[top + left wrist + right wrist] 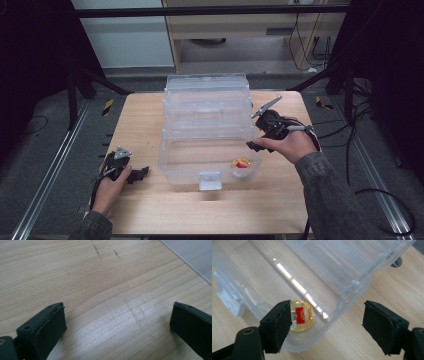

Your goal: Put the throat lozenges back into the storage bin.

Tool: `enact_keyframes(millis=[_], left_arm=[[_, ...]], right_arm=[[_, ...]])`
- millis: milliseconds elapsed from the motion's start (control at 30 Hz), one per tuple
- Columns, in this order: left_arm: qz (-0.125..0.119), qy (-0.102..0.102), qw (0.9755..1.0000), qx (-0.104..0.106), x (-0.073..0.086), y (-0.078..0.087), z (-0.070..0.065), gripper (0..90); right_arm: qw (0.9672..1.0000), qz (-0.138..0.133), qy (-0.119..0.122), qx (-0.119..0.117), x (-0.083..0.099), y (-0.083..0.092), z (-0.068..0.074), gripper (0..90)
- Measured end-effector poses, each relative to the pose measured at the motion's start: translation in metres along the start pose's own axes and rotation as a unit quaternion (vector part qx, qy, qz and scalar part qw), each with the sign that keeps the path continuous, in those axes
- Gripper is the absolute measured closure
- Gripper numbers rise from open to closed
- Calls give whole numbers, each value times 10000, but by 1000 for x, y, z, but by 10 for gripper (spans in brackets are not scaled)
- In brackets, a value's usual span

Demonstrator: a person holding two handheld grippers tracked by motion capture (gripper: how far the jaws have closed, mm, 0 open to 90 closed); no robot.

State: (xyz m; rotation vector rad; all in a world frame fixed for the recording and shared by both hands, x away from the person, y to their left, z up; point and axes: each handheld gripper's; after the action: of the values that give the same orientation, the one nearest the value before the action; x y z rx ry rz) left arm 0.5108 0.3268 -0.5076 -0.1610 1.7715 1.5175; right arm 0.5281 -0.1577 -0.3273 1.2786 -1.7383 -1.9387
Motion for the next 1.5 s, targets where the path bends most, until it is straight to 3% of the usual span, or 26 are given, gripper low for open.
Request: enact_keyframes(millis=[100, 267, 333, 433, 633, 933, 1033, 1167, 1233, 1400, 1500], left_arm=[[-69, 13, 10000, 27, -2, 4, 0, 39], [-266, -185, 9994, 73, -15, 24, -4, 36], [-430, -234, 9986, 186, -22, 34, -6, 39], [-545, -478, 9964, 442, -32, 48, -14, 35], [-640, -1119, 9888, 751, -51, 71, -34, 33], [-479, -1688, 9786, 1072, -77, 94, -61, 34], [-364, -1862, 9747, 1180, -81, 95, -70, 33], [-149, -2203, 9682, 1175, -86, 91, -84, 38], [-130, -2295, 9660, 1181, -89, 89, -88, 40], [-151, -2351, 9637, 1253, -93, 87, -97, 55], [-74, -2475, 9590, 1376, -93, 85, -102, 60]], right_arm=[[10000, 8, 87, 37, -6, 5, -2, 197], [9995, 0, 236, 203, -18, 13, -7, 197], [9992, -30, 299, 272, -23, 15, -10, 213], [9980, -3, 456, 434, -32, 18, -14, 241], [9958, 24, 704, 578, -54, 22, -21, 259], [9922, -214, 1043, 649, -92, 23, -25, 365], [9910, -221, 1137, 671, -99, 19, -25, 384], [9895, -273, 1207, 741, -105, 14, -29, 411], [9896, -256, 1213, 727, -107, 11, -31, 422], [9891, -217, 1252, 743, -109, 7, -33, 481], [9881, -274, 1303, 764, -110, 7, -35, 525]])
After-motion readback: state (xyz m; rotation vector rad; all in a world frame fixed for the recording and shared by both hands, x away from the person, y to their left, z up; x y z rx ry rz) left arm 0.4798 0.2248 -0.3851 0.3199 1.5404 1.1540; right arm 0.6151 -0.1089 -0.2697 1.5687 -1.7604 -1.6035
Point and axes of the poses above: each handheld gripper's, and its own axes: y roughly backward along the jaws, x roughly out of its underside, z roughly to its left, and after that the axes turned 7 degrees about z, right-handed
